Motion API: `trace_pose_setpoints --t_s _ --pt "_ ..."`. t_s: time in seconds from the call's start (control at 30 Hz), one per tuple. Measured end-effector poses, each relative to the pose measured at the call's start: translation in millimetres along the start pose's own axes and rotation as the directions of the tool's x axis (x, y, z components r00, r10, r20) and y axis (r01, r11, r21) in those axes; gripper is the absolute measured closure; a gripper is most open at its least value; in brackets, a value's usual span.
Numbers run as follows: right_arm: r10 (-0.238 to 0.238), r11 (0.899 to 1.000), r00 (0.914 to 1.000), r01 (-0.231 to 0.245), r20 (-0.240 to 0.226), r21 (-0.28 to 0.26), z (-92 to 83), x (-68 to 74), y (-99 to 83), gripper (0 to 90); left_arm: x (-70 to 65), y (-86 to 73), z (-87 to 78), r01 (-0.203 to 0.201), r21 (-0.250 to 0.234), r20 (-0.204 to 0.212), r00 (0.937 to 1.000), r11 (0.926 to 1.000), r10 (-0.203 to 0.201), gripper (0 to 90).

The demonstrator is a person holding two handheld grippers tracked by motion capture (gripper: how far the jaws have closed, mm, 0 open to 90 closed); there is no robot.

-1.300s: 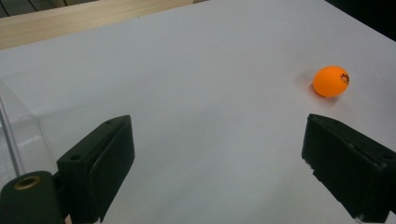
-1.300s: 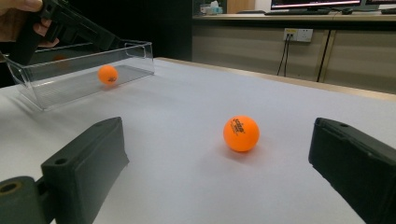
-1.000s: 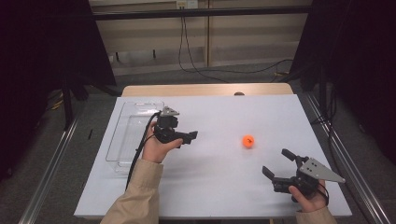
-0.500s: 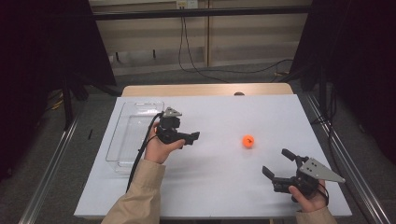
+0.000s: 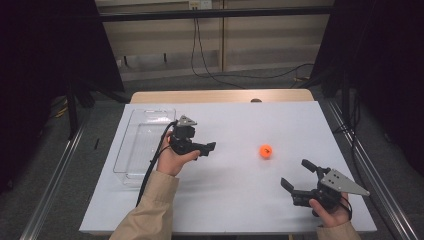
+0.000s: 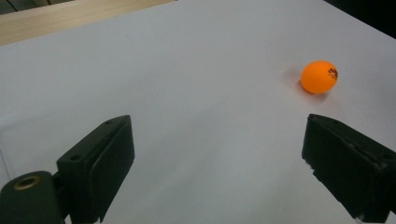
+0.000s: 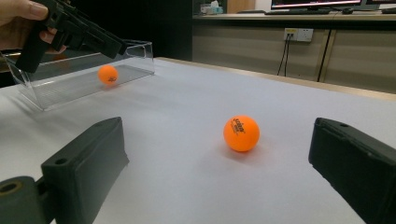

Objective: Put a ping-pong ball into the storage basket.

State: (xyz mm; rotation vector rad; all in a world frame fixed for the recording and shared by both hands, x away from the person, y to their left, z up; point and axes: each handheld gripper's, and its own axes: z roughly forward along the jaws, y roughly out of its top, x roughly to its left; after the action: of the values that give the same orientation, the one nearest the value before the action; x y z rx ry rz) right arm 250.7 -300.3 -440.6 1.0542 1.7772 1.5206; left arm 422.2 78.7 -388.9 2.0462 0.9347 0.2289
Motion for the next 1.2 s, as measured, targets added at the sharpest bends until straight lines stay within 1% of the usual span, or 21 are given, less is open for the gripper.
trace_pose_setpoints --t_s 0.07,0.13,0.27,0.3,0.37,0.57,0.6,0.7,0.73,0.8,0.9,1.03,1.17,1.2 --pt "-0.001 1.000 1.0000 0.001 0.000 -0.001 0.1 0.0 0.0 3.7 -0.4 0.1 0.1 -0.005 0.003 -0.002 1.0000 1.0000 0.005 9.3" --pt "-0.002 1.000 1.0000 0.002 -0.001 -0.001 0.1 0.0 0.1 3.7 -1.6 -0.1 1.0 0.001 -0.001 0.002 1.0000 1.0000 -0.001 9.2" --pt "-0.002 1.000 1.0000 0.002 0.000 -0.001 0.0 -0.1 0.1 3.7 -3.7 -0.1 3.1 -0.011 0.002 0.002 0.9999 0.9999 0.011 9.2" --pt "-0.002 1.000 1.0000 0.002 0.000 -0.001 -0.1 -0.1 0.1 3.7 -4.7 -0.4 4.0 -0.006 -0.001 0.005 1.0000 1.0000 0.006 9.2" --pt "-0.002 1.000 1.0000 0.002 0.000 -0.001 -0.1 -0.1 0.1 3.7 -5.9 -0.3 5.6 -0.015 0.004 0.008 0.9998 0.9999 0.015 9.2" --pt "-0.002 1.000 1.0000 0.002 0.000 0.000 0.0 0.0 0.1 3.8 -10.1 -1.1 10.2 -0.015 0.005 0.023 0.9996 0.9999 0.015 9.0" --pt "-0.002 1.000 1.0000 0.002 0.000 0.000 0.0 0.0 0.1 3.7 -10.5 -1.2 10.9 -0.022 0.009 0.023 0.9995 0.9997 0.022 8.9" --pt "-0.002 1.000 1.0000 0.002 0.000 0.000 0.0 -0.1 0.1 3.7 -13.4 -2.0 14.3 -0.020 0.004 0.026 0.9995 0.9998 0.020 8.4" --pt "-0.001 1.000 1.0000 0.001 0.000 0.000 0.0 -0.1 0.1 3.7 -13.9 -2.0 14.7 -0.024 0.001 0.024 0.9994 0.9997 0.024 8.3" --pt "-0.003 1.000 1.0000 0.003 0.000 0.000 0.1 -0.1 -0.1 3.7 -16.5 -2.2 16.6 -0.017 -0.003 0.029 0.9994 0.9999 0.017 8.3" --pt "-0.002 1.000 1.0000 0.002 0.000 -0.001 -0.2 -0.1 0.1 3.8 -18.1 -1.9 17.5 -0.034 -0.003 0.032 0.9989 0.9994 0.034 8.2" --pt "-0.002 1.000 1.0000 0.002 0.000 0.000 0.1 0.0 0.1 3.7 -20.9 -3.0 20.1 -0.030 -0.002 0.031 0.9991 0.9995 0.030 8.1" --pt "0.000 1.000 1.0000 0.000 0.001 -0.003 -0.3 0.0 0.2 3.7 -23.7 -3.5 22.9 -0.046 0.005 0.035 0.9983 0.9989 0.046 8.1" --pt "0.000 1.000 1.0000 0.000 0.001 0.000 -0.3 -0.1 0.0 3.8 -24.6 -3.8 23.4 -0.038 0.005 0.037 0.9986 0.9992 0.038 8.1"
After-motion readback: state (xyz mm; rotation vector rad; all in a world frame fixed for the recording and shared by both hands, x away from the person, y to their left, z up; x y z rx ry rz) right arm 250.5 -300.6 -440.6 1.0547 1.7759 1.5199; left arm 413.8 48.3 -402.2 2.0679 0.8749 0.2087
